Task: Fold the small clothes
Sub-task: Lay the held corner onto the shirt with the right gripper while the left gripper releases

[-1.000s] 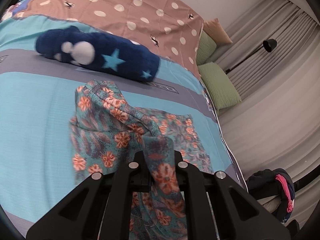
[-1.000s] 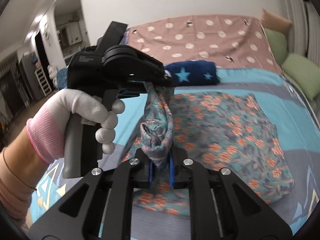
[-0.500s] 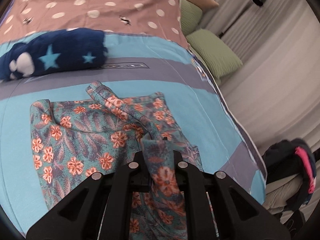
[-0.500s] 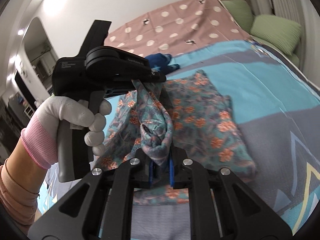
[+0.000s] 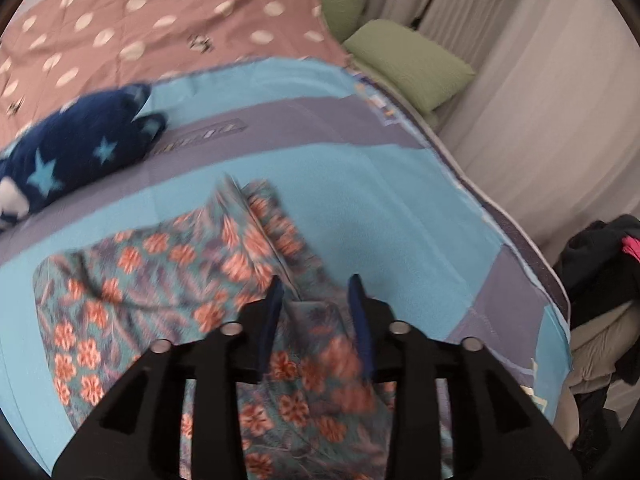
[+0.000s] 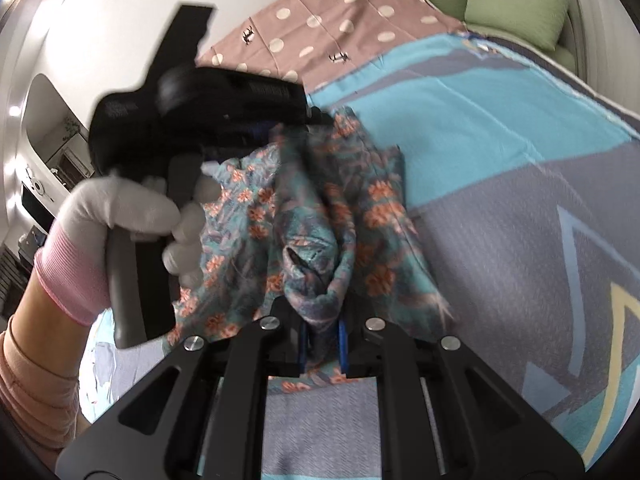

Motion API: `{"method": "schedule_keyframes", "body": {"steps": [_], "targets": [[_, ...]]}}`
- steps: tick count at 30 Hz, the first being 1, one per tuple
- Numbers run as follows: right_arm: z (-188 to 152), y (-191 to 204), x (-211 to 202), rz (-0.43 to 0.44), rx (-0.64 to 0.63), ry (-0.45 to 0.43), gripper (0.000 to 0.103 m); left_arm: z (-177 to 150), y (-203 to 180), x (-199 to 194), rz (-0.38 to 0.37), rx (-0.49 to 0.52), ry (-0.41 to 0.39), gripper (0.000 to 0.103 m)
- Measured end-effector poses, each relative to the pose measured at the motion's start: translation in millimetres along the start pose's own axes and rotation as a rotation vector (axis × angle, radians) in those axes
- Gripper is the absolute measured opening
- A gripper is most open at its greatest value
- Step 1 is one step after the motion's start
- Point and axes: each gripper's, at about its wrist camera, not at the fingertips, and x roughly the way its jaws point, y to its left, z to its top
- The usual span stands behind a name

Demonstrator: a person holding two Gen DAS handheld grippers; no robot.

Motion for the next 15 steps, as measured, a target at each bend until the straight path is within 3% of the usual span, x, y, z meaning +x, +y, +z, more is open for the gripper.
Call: {"method": "schedule_keyframes", "body": {"steps": [7,15], "targets": [[-1,-21,3,0.076,0.082,0.047,0.011,-16,-12,-36,-0.015,0.110,-0.039,0.047],[5,-17,-1,0.082,0.059,0.041,0.010,-94,22,-103,0.007,0.128,-0.090,0.052]]}}
